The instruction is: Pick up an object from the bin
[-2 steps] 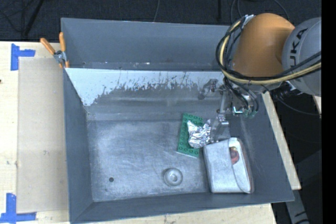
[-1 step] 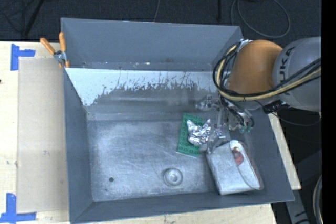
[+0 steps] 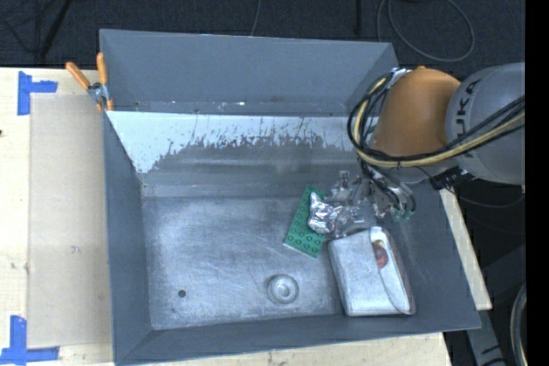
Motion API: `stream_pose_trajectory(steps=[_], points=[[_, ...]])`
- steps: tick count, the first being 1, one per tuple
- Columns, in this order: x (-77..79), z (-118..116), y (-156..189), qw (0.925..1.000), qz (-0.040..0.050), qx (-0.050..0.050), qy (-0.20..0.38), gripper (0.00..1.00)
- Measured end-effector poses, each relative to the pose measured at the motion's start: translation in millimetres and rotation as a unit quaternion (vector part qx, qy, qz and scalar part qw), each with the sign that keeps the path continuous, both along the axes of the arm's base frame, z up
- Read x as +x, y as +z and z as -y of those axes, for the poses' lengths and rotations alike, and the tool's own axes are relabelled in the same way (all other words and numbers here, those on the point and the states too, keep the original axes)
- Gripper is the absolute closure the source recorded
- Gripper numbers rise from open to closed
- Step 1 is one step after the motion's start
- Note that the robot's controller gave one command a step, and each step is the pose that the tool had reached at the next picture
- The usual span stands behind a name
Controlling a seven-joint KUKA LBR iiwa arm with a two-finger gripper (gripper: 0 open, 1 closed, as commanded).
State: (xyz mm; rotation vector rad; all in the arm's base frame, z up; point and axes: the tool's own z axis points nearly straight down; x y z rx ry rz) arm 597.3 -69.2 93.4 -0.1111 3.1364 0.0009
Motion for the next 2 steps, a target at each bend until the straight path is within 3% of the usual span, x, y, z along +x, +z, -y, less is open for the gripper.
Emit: stream_pose_trajectory(steps=[1, 2], points=[[1.1, 5.0, 97.7, 1.0, 0.0028, -0.001, -0.002, 1.0], [8.7, -2.0, 171.8, 1.0, 0.0039, -0.001, 0.002, 1.0]])
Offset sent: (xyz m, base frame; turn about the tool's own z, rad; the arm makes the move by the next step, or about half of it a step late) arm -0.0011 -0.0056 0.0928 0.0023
